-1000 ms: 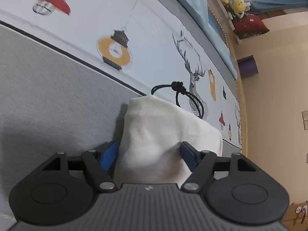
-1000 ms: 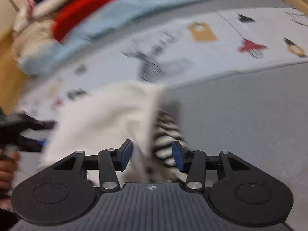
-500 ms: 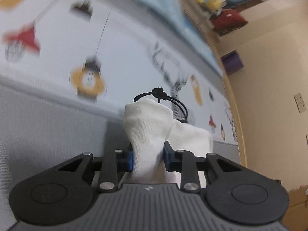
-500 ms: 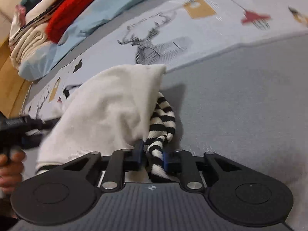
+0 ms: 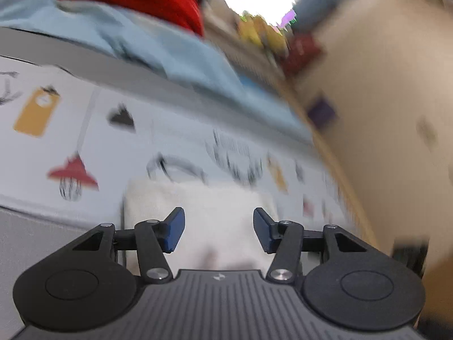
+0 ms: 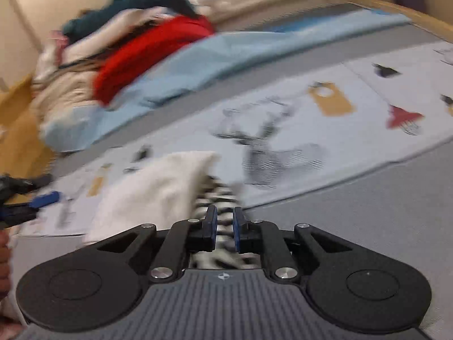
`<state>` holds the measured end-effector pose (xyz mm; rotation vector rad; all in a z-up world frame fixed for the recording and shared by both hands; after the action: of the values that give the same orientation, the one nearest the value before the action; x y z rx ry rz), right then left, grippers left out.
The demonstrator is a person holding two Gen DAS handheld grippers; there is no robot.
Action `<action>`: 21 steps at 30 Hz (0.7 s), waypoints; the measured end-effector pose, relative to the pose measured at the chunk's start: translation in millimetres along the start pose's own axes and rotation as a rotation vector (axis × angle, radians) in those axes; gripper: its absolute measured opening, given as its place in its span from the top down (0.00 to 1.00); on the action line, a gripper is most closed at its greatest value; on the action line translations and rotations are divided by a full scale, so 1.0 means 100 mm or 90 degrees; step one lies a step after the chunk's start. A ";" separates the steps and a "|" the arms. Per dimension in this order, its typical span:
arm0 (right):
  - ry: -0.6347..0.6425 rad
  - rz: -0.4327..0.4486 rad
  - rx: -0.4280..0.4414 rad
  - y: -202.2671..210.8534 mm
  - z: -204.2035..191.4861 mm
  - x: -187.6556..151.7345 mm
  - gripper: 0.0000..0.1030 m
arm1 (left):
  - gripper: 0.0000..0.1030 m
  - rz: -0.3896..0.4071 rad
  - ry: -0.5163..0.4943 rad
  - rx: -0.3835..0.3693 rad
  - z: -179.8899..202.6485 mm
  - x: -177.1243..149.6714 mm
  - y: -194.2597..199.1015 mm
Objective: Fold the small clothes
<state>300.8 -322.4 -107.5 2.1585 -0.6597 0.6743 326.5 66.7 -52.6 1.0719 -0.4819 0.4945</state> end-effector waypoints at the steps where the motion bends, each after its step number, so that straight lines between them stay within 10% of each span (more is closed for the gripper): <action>1: 0.005 -0.017 0.041 0.01 -0.07 -0.03 0.81 | 0.45 -0.037 -0.049 0.011 0.07 -0.11 -0.04; 5: 0.051 -0.137 0.120 -0.14 -0.30 -0.29 0.68 | 0.60 -0.121 -0.250 0.067 0.37 -0.62 -0.30; 8: 0.117 -0.238 0.019 -0.35 -0.28 -0.56 0.69 | 0.59 -0.098 -0.371 0.125 0.59 -0.90 -0.47; 15: 0.079 -0.193 0.008 -0.14 -0.18 -0.45 0.67 | 0.59 -0.109 -0.251 0.076 0.38 -0.77 0.07; 18: 0.083 -0.217 0.020 -0.11 -0.16 -0.55 0.67 | 0.61 -0.202 -0.297 0.129 0.33 -1.06 -0.14; 21: 0.147 -0.273 -0.083 -0.22 -0.06 -0.75 0.63 | 0.60 -0.201 -0.334 0.156 0.43 -1.14 -0.09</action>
<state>258.3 -287.4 -163.7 1.9733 -0.1061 0.6131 235.7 7.9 -109.6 1.4926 -0.7073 -0.0178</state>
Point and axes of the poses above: each gripper's, at about its wrist camera, not at the fingertips, and y roughly against the way its jaws point, z to its right, x to its top, the point moved 4 cm from there along -y, roughly the way its jaws point, and after that the axes turned 10 degrees about x, right-handed, at the moved point
